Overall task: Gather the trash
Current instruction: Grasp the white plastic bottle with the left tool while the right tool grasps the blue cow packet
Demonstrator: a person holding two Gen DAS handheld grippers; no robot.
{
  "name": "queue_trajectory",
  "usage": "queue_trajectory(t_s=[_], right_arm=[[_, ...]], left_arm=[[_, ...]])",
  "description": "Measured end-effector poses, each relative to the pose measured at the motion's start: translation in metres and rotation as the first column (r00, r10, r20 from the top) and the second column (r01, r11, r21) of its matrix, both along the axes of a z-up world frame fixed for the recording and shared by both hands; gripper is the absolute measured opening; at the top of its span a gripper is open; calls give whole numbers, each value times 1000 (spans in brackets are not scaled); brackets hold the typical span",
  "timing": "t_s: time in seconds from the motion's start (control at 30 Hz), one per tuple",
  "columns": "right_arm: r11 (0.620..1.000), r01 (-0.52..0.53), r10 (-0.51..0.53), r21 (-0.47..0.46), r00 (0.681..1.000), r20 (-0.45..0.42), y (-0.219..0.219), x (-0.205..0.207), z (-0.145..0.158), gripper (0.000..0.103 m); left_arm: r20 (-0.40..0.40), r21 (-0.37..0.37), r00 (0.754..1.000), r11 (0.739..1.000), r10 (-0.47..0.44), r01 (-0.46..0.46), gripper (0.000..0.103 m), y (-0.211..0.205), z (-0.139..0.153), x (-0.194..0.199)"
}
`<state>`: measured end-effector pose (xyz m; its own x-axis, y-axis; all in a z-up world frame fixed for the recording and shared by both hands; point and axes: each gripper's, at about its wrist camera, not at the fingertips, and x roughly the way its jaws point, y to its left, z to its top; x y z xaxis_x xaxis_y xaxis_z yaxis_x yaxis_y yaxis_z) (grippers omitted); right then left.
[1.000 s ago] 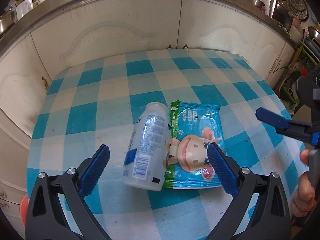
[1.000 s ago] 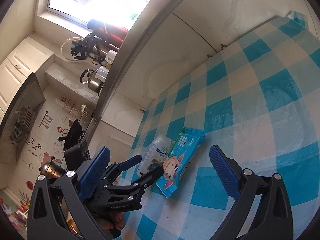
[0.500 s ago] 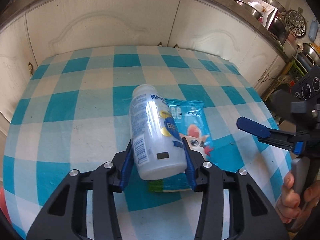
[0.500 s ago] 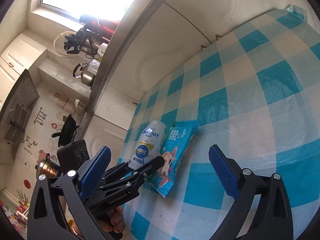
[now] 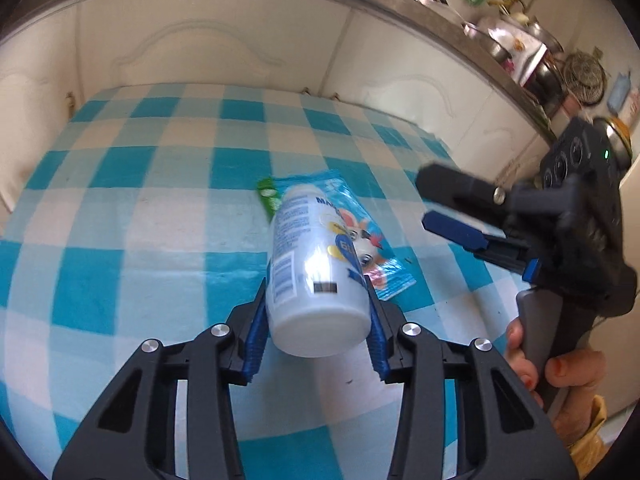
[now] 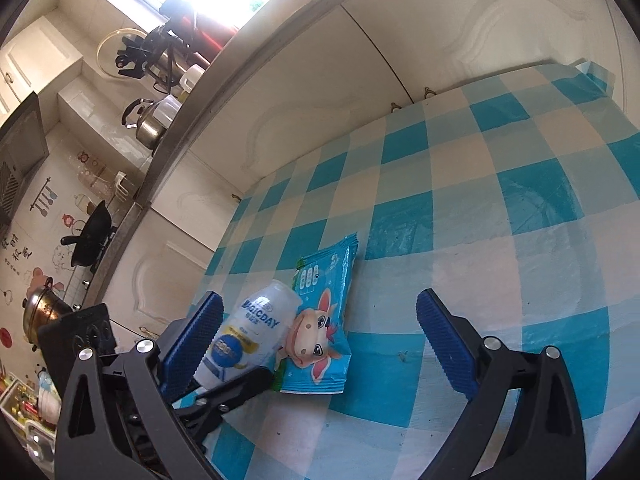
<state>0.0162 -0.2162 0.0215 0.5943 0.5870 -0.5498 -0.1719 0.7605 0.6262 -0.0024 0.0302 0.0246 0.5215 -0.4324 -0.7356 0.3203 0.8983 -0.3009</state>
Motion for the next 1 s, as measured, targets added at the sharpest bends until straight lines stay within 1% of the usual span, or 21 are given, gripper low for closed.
queue_trajectory(t_s=[0.1, 0.2, 0.27, 0.37, 0.5, 0.6, 0.63, 0.67, 0.77, 0.87, 1.0], right_arm=[[998, 1, -2, -68, 1000, -7, 11, 0, 2, 97], [984, 4, -5, -176, 1000, -7, 26, 0, 4, 97], [967, 0, -5, -254, 1000, -20, 37, 1, 3, 97], [948, -21, 17, -318, 1000, -15, 52, 2, 2, 97], [895, -26, 28, -446, 1000, -2, 75, 2, 0, 97], [853, -29, 28, -521, 1000, -10, 87, 5, -5, 97], [839, -30, 28, -544, 1000, -13, 91, 5, -7, 97], [828, -33, 28, -559, 999, -17, 93, 7, -10, 97], [812, -52, 37, -581, 999, -37, 99, 10, -16, 97], [793, -47, 27, -608, 999, -42, 101, 12, -20, 97], [790, -53, 30, -611, 998, -48, 103, 15, -21, 97]], left_arm=[[5, -9, 998, 998, 65, -65, 43, 23, 7, -6], [-1, -18, 993, 992, 121, -121, 43, 48, 9, -13], [-15, -22, 990, 990, 140, -140, 43, 60, 6, -16], [-34, -28, 988, 988, 153, -154, 43, 71, 0, -19], [-36, -38, 988, 988, 149, -150, 43, 75, -3, -20], [-14, -11, 990, 990, 139, -139, 53, 74, -2, -20], [-6, -4, 991, 991, 132, -133, 57, 74, -2, -20], [-1, 5, 992, 992, 125, -125, 61, 73, -2, -20], [14, 34, 994, 994, 107, -108, 67, 71, -3, -21], [11, 49, 996, 995, 83, -84, 69, 69, -5, -18], [12, 81, 999, 996, 45, -46, 69, 59, -7, -16]])
